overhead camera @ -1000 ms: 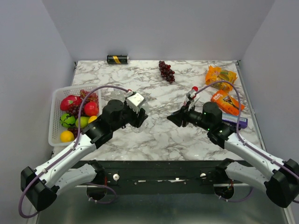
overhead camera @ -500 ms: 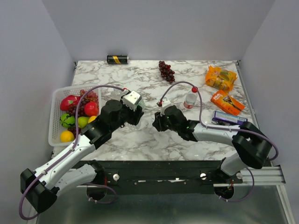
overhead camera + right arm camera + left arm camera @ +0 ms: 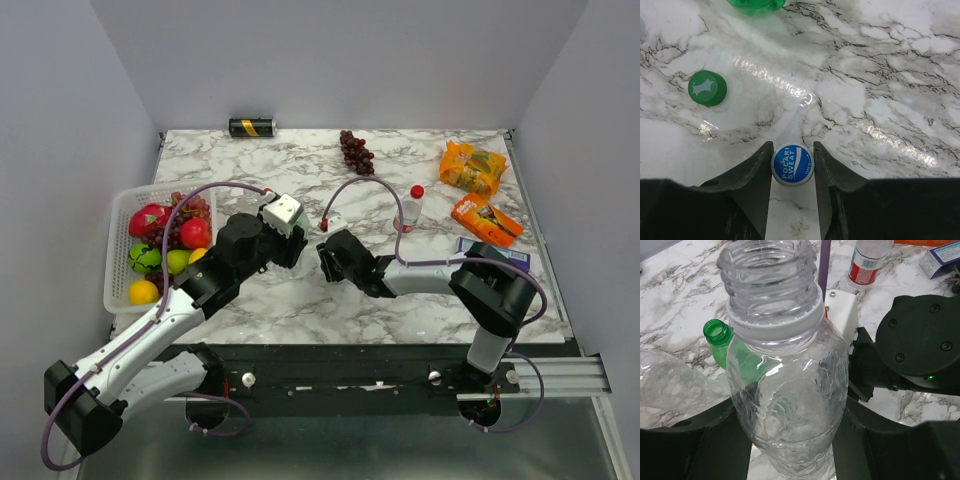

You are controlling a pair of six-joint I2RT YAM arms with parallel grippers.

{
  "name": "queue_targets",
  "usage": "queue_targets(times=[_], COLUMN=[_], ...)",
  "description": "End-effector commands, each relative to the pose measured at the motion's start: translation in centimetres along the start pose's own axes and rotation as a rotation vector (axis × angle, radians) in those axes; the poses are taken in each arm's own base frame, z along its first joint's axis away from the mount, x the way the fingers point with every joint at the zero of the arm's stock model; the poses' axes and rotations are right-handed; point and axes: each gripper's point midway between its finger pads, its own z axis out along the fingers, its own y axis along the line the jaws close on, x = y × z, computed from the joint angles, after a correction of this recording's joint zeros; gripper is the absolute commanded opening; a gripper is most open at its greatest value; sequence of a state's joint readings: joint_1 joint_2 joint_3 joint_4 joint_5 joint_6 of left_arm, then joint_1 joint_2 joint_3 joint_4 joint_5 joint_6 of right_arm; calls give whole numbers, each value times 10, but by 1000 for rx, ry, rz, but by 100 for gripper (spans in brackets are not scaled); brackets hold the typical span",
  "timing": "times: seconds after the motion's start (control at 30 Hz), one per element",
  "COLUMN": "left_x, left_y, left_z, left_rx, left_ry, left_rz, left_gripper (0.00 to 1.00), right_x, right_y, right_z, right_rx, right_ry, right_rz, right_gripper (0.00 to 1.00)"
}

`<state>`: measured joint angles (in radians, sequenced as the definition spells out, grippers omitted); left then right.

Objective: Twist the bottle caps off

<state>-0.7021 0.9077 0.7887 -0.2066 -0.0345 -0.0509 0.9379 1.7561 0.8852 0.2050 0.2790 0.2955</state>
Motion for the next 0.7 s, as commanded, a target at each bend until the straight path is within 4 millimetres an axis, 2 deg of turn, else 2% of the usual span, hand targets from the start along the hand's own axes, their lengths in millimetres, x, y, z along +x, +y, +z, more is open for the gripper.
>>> queue_targets(times=[0.0,0.1,0.37,0.53,0.63,0.67], left_x=[-5,-5,-7,-6,-10,-9], left_y=[1,1,0,-1,-4,-5], left_z=[2,2,1,1,-1,-1], left_rx=[-6,-3,3,7,24,30], left_ry=[-23,-23,-29,-26,-40,-40], left_rz=[1,1,2,3,6,8], left_gripper=[31,31,31,31,31,31], right_x=[6,11,14,6,-4,-14], right_y=[-10,-11,-8,-4,-3,-3], right_z=[11,13,16,10,-3,-15], right_rx=[100,117,112,88,69,52], right_ry=[17,27,49,34,7,-24], right_rz=[-15,-13,5,22,36,45], right_gripper=[44,48,72,75,75,75])
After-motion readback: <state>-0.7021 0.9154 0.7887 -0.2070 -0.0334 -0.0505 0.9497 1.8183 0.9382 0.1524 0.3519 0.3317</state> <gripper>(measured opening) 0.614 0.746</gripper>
